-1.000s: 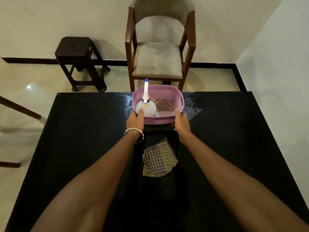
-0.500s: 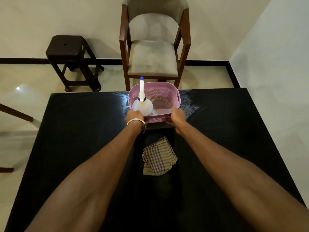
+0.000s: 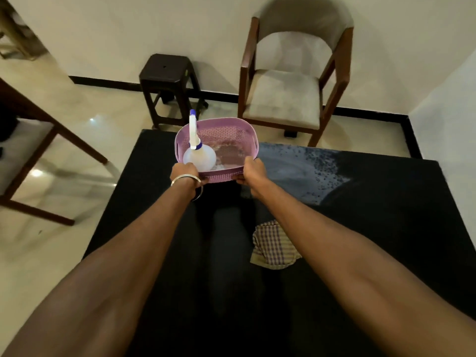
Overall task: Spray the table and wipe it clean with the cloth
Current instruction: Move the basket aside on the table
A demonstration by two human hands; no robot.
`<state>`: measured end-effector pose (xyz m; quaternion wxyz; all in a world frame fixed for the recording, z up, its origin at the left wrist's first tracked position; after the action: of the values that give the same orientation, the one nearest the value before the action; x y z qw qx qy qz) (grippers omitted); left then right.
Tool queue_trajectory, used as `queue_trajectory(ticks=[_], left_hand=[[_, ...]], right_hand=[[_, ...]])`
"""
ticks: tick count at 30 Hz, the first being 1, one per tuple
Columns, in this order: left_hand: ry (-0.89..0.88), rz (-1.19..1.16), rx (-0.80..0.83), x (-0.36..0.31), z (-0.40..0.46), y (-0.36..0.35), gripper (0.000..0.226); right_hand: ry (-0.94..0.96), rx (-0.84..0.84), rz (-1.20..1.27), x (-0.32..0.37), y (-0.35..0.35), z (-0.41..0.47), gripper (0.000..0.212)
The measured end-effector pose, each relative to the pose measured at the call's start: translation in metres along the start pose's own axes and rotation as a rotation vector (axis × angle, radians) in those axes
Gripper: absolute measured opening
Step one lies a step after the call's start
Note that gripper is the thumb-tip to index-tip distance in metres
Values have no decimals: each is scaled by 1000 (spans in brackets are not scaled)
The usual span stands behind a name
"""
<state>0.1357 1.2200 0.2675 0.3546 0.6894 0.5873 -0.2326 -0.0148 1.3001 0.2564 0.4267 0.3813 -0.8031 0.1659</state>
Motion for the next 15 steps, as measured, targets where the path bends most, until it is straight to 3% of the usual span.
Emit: queue_trajectory(ticks=[15], left_hand=[[105, -235, -287, 42, 26, 147, 41]], right_hand=[[-60, 276, -189, -44, -140, -37, 39]])
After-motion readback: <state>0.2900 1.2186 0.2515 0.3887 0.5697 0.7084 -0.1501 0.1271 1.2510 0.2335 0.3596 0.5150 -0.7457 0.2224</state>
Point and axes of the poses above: each hand's wrist, its own z-axis towards the middle knuckle, its own y-axis out of the back of the hand, x = y × z, the point moved 2 cm from there along z, towards the middle knuckle, and after that the axes turned 1 degree about z, right-handed, at the moved point
